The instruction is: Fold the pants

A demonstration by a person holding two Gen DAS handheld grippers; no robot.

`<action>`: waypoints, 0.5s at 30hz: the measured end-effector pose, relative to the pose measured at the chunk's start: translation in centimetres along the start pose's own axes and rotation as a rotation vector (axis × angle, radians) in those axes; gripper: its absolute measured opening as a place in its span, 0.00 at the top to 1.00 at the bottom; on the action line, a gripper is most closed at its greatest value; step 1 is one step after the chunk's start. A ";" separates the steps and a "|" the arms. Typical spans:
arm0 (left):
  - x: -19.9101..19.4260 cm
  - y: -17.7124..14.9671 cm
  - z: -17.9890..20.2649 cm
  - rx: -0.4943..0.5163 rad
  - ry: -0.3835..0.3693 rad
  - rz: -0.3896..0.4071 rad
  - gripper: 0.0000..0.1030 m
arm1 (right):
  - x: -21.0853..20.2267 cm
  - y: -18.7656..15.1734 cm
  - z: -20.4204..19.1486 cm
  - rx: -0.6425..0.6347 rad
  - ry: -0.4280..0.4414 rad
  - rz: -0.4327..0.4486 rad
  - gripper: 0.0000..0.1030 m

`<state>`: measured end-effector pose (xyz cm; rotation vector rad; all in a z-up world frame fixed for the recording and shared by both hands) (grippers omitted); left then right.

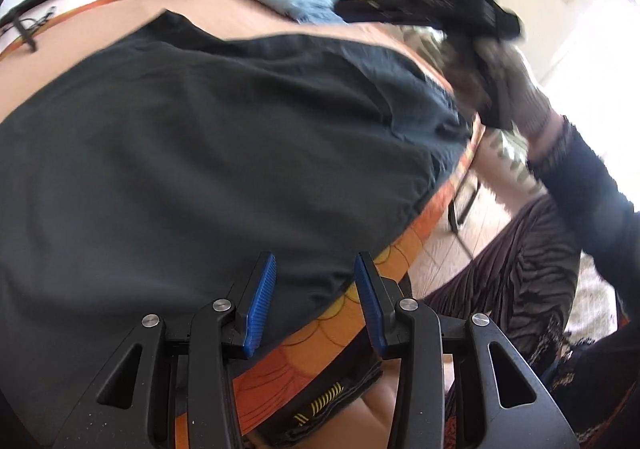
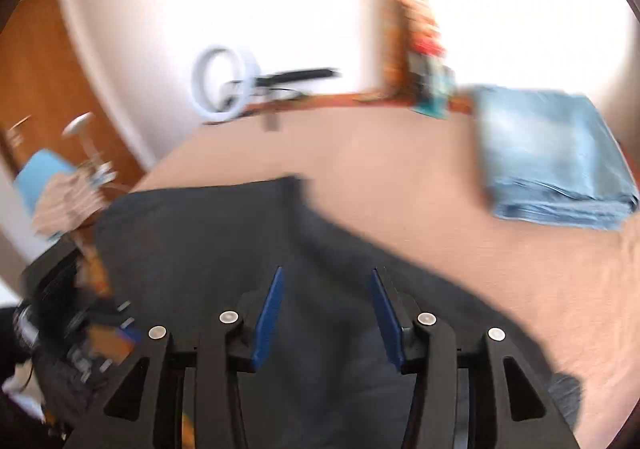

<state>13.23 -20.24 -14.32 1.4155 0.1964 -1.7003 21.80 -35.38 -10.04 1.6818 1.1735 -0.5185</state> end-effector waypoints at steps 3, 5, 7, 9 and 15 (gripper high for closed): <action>0.0 -0.3 0.5 0.042 0.010 0.009 0.62 | 1.7 -0.2 2.4 0.050 0.006 -0.071 0.39; -0.1 -0.5 0.5 0.034 -0.007 0.010 0.62 | 2.6 -0.3 3.6 0.026 -0.047 -0.104 0.39; -0.3 -0.7 0.3 0.023 -0.025 0.015 0.62 | 3.6 -0.6 4.0 0.025 -0.054 -0.131 0.39; -0.4 -1.0 0.0 0.017 -0.038 0.017 0.62 | 4.4 -0.7 4.3 0.041 -0.033 -0.154 0.40; -0.7 -0.9 0.1 0.025 -0.045 0.019 0.62 | 5.7 -1.6 3.8 -0.079 -0.090 -0.197 1.00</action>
Point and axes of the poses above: each gripper's, at about its wrist camera, not at the fingertips, and x roughly the way its jaws point, z to its right, y to its top, the point moved 8 cm from there along x, roughly the way its jaws point, and after that the axes turned 8 degrees about y, right-handed, at the moved point
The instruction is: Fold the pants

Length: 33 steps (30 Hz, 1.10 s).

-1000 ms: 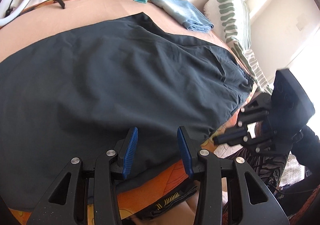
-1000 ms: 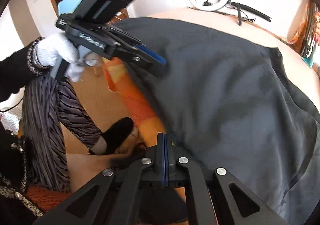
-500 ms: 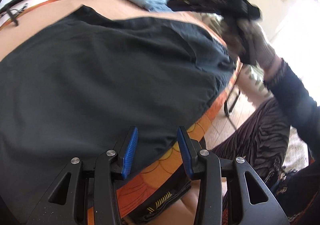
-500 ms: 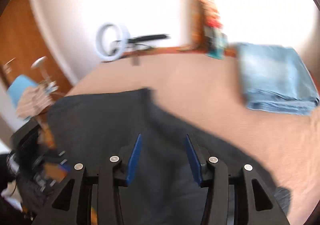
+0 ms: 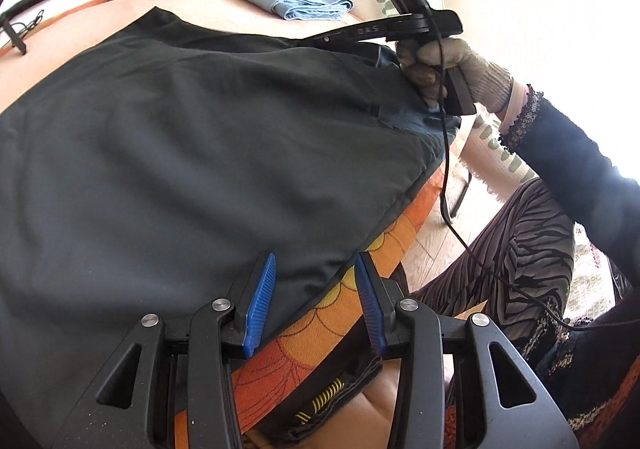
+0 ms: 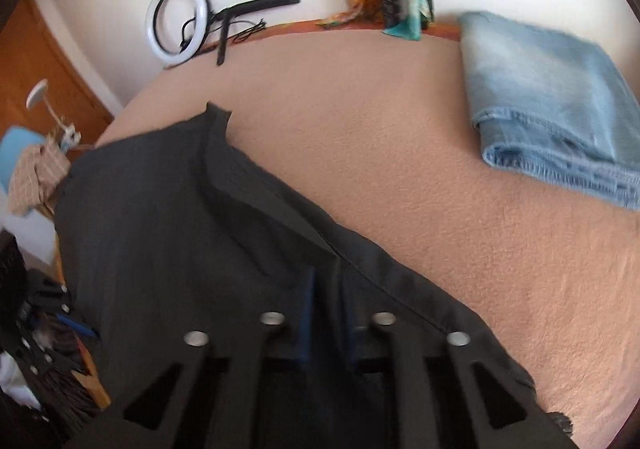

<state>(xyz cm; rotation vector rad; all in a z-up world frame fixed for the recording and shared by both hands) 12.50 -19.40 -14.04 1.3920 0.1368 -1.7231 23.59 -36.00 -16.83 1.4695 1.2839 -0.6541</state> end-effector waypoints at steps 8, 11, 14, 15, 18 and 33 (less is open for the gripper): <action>-0.4 0.1 -0.7 -0.028 -0.009 0.010 0.62 | -3.0 -0.4 1.5 0.067 -0.104 0.059 0.70; -0.8 0.2 -1.9 -0.055 0.021 0.036 0.62 | -5.9 -1.2 -1.6 0.020 -0.066 0.118 0.69; -1.7 0.7 -3.2 -0.112 0.031 0.083 0.62 | -7.0 -3.1 -5.4 -0.025 0.006 0.140 0.69; -2.0 0.8 -3.4 -0.126 0.033 0.097 0.62 | -6.9 -4.0 -6.6 -0.044 0.022 0.127 0.69; -3.6 1.6 -4.8 -0.170 0.062 0.156 0.62 | -5.6 -6.5 -9.9 -0.101 0.070 0.072 0.69; -14.3 0.9 -16.9 -0.514 0.204 0.382 0.54 | -1.8 -13.1 -16.8 -0.372 0.119 -0.078 0.70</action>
Point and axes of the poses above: each gripper's, at about its wrist camera, not at the fingertips, and x roughly the way its jaws point, z to its right, y to its top, the point moved 8 cm from there along x, roughly the way its jaws point, and after that the axes turned 8 degrees about y, right-handed, at the moved point
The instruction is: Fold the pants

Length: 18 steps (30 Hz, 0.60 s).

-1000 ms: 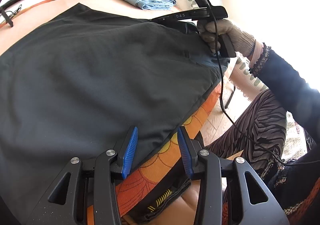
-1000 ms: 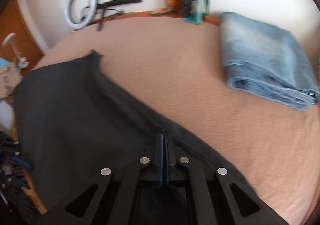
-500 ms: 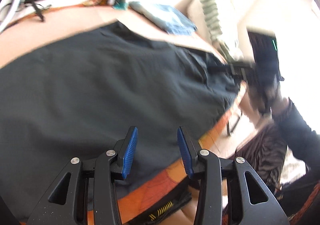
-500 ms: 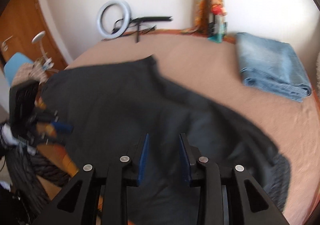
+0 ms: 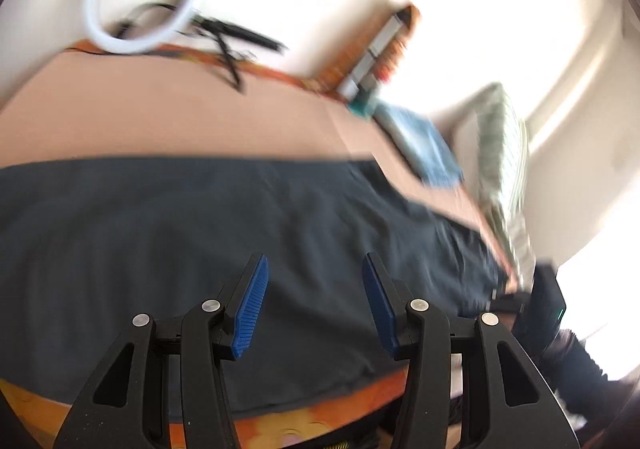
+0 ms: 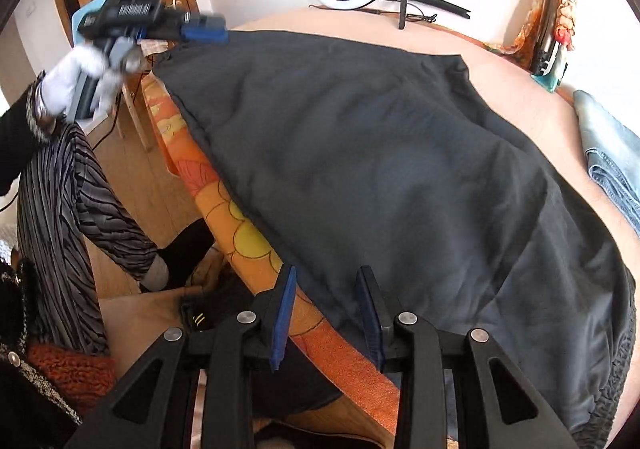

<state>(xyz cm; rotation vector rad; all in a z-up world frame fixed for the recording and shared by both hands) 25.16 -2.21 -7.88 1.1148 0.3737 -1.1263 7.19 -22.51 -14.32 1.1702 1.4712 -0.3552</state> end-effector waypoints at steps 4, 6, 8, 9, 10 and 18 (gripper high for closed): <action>-2.9 1.8 -3.2 -0.015 0.078 0.056 0.54 | 0.3 -0.5 0.0 -0.032 -0.049 -0.019 0.73; -4.4 2.2 -5.0 -0.036 0.115 0.076 0.54 | 0.3 -0.4 0.0 -0.051 -0.066 -0.014 0.79; -6.0 2.4 -6.8 -0.061 0.148 0.102 0.54 | 0.1 -0.4 0.0 -0.052 -0.067 -0.014 0.98; -7.1 2.3 -8.1 -0.078 0.169 0.117 0.54 | -0.1 -0.3 -0.3 -0.053 -0.053 -0.013 0.99; -8.2 2.3 -9.2 -0.095 0.188 0.133 0.54 | -0.3 -0.4 -0.6 -0.057 -0.032 -0.013 1.00; -18.0 -0.9 -22.5 -0.375 0.335 0.265 0.45 | -1.1 -0.1 -0.2 0.004 -0.025 0.006 0.69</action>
Point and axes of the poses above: each gripper's, at about its wrist camera, not at the fingertips, and x roughly the way its jaws point, z to its right, y to its top, the point moved 8 cm from there along x, roughly the way its jaws point, and after that the axes turned 8 degrees about y, right-handed, at the moved point
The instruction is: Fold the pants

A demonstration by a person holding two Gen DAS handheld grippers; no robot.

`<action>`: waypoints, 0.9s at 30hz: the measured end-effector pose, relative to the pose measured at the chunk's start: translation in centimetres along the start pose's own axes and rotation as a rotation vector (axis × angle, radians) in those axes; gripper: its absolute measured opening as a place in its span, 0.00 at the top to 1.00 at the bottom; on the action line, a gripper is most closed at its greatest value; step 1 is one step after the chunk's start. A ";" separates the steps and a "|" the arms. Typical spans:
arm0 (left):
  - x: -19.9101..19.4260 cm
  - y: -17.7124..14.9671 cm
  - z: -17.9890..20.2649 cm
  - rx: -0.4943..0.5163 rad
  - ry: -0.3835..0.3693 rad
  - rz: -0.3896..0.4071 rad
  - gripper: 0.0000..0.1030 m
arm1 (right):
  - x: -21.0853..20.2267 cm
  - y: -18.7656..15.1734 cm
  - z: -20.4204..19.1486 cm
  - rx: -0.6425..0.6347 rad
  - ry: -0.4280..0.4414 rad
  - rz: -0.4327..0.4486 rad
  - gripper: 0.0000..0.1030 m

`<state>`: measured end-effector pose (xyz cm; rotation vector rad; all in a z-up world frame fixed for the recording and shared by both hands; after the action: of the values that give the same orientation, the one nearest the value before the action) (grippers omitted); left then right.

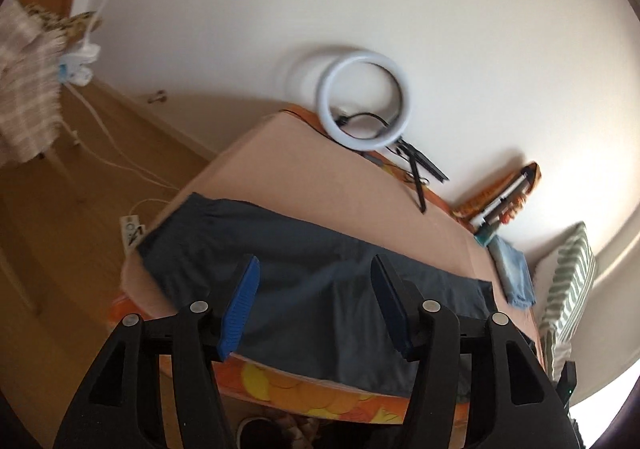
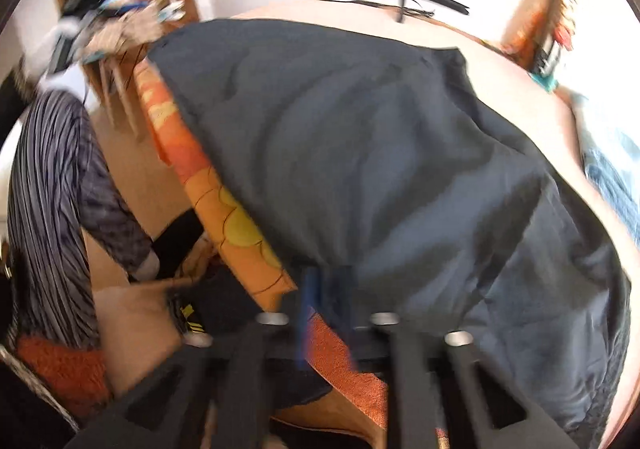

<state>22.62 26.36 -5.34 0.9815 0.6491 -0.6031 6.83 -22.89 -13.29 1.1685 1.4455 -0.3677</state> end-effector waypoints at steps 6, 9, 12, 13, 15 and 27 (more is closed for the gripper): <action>2.8 -1.1 -9.2 -0.295 -0.018 -0.051 0.45 | -2.7 2.8 0.5 0.086 0.033 0.153 0.64; 5.3 -2.2 -10.7 -0.381 -0.054 -0.076 0.44 | -2.8 4.0 0.9 0.117 0.026 0.183 0.59; 7.3 -2.3 -11.1 -0.392 -0.044 -0.083 0.44 | -2.0 4.6 0.9 0.128 0.033 0.176 0.59; 7.7 -2.3 -11.3 -0.391 -0.039 -0.085 0.44 | -1.7 4.8 0.9 0.130 0.036 0.170 0.59; 8.8 -2.1 -11.2 -0.372 -0.016 -0.090 0.44 | -1.0 5.2 0.8 0.125 0.041 0.154 0.59; 10.6 -1.6 -11.9 -0.161 0.096 -0.037 0.44 | 1.8 7.3 0.4 0.101 0.077 0.108 0.59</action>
<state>25.85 34.50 -18.79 0.8527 0.7899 -0.5300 13.27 -19.16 -12.18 1.3498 1.4365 -0.3268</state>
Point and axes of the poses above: each gripper's, at about its wrist camera, not at the fingertips, and x roughly the way its jaws point, z to its right, y to its top, the point moved 8 cm from there along x, roughly the way its jaws point, and after that the axes turned 8 degrees about y, right-handed, at the moved point
